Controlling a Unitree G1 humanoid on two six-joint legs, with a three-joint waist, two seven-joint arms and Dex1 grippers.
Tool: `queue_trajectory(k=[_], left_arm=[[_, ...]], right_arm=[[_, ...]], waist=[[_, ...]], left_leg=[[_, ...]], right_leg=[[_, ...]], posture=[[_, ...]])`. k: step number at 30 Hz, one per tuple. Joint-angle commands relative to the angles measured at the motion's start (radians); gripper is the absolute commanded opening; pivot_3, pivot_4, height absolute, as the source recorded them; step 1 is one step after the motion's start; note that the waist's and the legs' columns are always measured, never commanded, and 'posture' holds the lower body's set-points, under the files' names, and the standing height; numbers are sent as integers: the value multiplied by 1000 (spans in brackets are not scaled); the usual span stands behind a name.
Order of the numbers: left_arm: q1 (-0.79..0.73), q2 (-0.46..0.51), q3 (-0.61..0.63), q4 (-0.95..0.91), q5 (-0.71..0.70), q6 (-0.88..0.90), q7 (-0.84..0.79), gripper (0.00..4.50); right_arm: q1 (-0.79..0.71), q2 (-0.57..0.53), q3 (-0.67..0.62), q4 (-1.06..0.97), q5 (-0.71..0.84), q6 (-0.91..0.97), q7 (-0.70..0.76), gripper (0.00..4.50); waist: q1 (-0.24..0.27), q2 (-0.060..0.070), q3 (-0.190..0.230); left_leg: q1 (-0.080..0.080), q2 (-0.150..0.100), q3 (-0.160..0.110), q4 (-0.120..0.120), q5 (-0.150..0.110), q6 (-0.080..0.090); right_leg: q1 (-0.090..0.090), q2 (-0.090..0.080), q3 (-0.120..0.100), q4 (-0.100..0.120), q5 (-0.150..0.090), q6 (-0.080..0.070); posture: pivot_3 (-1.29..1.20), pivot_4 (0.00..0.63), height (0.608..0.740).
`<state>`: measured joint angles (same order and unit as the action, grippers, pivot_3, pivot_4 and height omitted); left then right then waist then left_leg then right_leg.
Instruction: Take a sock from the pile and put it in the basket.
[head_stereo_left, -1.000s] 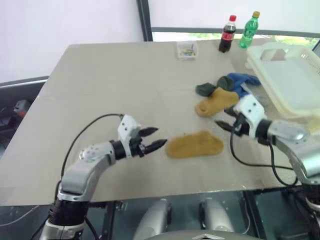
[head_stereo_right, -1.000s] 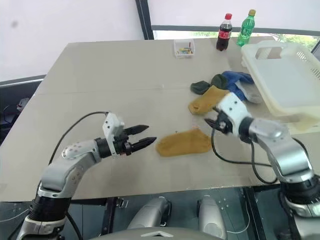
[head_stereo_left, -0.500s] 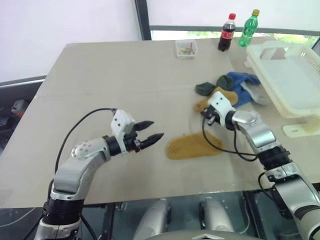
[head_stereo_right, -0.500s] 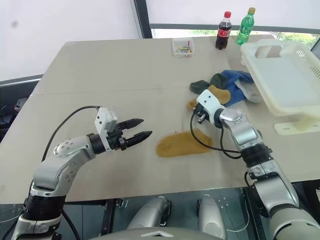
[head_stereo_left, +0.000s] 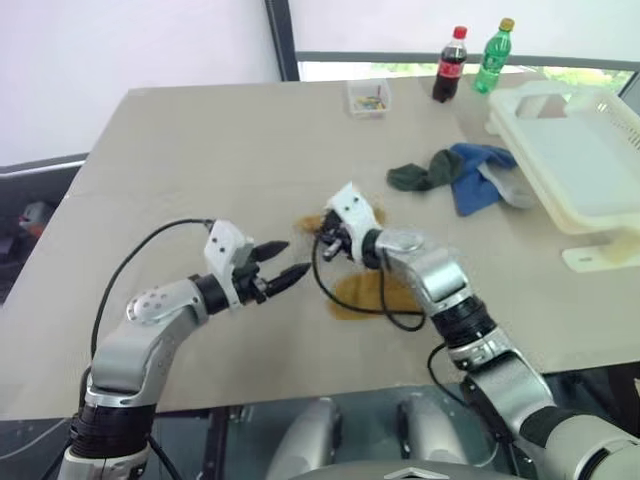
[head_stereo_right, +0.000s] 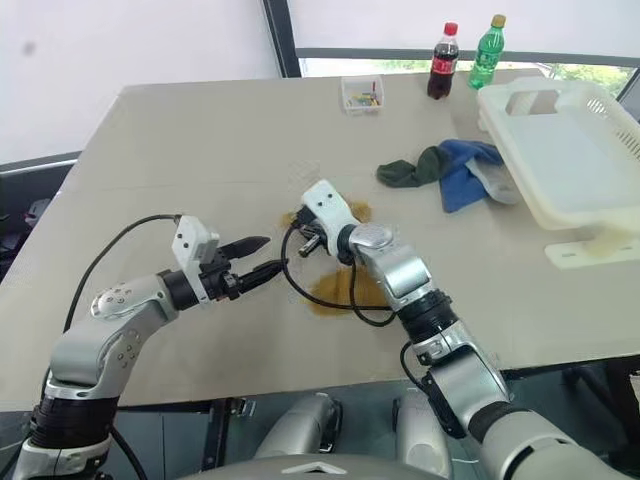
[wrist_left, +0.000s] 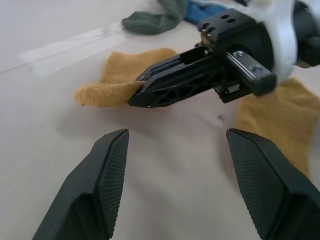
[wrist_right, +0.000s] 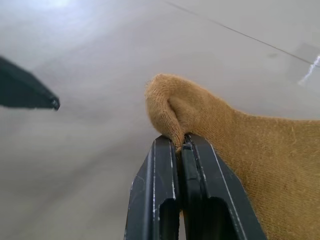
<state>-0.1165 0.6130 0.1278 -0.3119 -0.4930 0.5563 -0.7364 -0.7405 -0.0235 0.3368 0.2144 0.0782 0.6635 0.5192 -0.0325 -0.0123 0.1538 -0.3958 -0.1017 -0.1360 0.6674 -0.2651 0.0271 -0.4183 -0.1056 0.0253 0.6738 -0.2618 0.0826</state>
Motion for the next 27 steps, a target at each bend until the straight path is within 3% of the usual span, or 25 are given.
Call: queue_trajectory(k=[1,2,5,9,17,24,27], left_arm=[[-20,-5,11,-7,5,26,44,3357],[-23,-9,6,-2,7,40,59,3357],[-40,-30,6,5,-3,79,100,3357],[-84,-70,20,-2,-33,164,173,3357],[-150,-149,-16,1,19,326,377,3357],[-154,-287,-57,18,55,395,513,3357],[-155,-334,-54,49,60,368,525,2158]], right_arm=[[-1,-51,-34,-129,27,39,38,1983],[3,-74,-48,-177,44,72,53,2426],[-4,-135,-102,-287,114,164,96,2426],[-25,-199,-139,-252,128,151,123,2426],[-131,-217,-165,135,62,-95,119,2426],[-246,-172,-156,552,-18,-316,115,2426],[-270,-163,-160,649,-38,-387,121,1242]], waist=[[-2,0,0],[-3,0,0],[-6,0,0],[-9,0,0],[-9,0,0],[-9,0,0],[-8,0,-1]], left_leg=[[0,0,0,0,0,0],[0,0,0,0,0,0],[-1,1,0,-1,0,0],[0,1,0,0,0,0],[0,1,2,0,0,0],[0,1,2,0,0,0],[0,1,2,0,0,0]], right_leg=[[0,0,0,0,0,0],[0,0,0,0,0,0],[-1,0,0,1,0,0],[-1,0,0,2,0,0],[-1,0,1,3,0,0],[-1,0,2,2,0,0],[-1,0,2,3,0,0]], posture=[[0,150,740],[0,150,740],[0,150,740],[0,150,740],[0,150,740],[0,150,740],[0,150,740]])
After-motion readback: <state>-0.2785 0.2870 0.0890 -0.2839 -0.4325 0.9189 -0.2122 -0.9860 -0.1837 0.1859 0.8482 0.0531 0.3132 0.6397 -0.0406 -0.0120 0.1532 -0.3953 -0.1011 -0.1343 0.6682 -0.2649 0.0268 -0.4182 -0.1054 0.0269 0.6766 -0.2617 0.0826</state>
